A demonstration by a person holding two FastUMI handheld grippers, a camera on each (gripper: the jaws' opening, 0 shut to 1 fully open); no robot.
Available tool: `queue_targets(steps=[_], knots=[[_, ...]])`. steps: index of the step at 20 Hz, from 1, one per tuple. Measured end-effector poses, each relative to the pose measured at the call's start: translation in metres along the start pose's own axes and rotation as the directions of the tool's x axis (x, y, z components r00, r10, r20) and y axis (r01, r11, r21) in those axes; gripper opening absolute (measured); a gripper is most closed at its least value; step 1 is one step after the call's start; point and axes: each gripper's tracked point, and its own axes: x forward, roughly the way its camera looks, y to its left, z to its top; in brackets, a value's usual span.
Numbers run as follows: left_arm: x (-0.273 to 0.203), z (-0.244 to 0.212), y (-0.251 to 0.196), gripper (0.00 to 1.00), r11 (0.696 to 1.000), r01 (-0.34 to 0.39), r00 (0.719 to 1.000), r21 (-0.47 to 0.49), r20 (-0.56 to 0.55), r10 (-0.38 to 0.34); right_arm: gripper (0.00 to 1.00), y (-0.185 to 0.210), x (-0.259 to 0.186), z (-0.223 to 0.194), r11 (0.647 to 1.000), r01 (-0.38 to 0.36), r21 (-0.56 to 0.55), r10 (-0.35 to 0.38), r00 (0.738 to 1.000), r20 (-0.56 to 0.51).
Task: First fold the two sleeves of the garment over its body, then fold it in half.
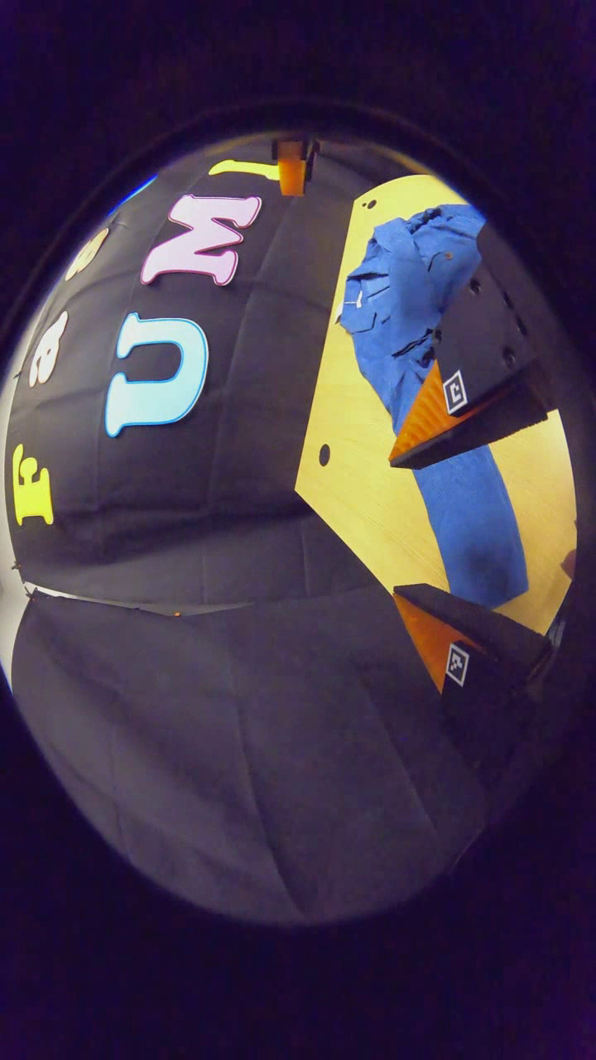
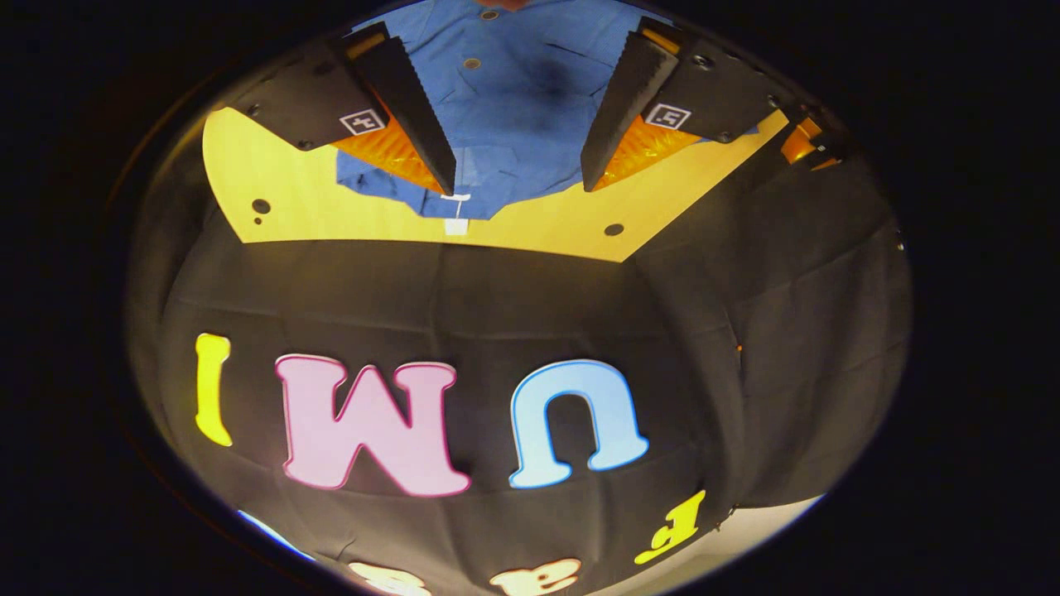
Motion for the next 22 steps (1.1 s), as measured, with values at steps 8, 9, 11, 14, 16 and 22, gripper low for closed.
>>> queue_targets(steps=[8,9,11,14,16,22], knots=[[0.050,-0.065,0.027,0.83,0.996,-0.083,0.977,-0.012,-0.197,0.079,0.98,-0.052,-0.046,0.009,0.995,0.094,-0.018,-0.094,0.995,0.035],[0.051,-0.071,0.033,0.83,0.995,-0.102,0.973,-0.016,-0.210,0.096,0.98,-0.059,-0.052,0.009,0.994,0.109,-0.012,-0.109,0.993,0.036],[0.059,-0.081,0.039,0.83,0.993,-0.116,0.968,-0.015,-0.226,0.110,0.98,-0.075,-0.063,0.007,0.990,0.141,0.001,-0.141,0.989,0.043],[0.075,-0.094,0.047,0.83,0.988,-0.152,0.955,-0.002,-0.259,0.146,0.98,-0.095,-0.073,-0.003,0.982,0.184,0.029,-0.185,0.982,0.027],[0.079,-0.101,0.054,0.83,0.986,-0.168,0.948,-0.018,-0.279,0.156,0.98,-0.105,-0.079,-0.003,0.977,0.206,0.047,-0.207,0.978,0.021],[0.093,-0.133,0.069,0.83,0.975,-0.220,0.916,-0.034,-0.351,0.194,0.98,-0.112,-0.078,0.002,0.971,0.222,0.091,-0.225,0.974,0.028]])
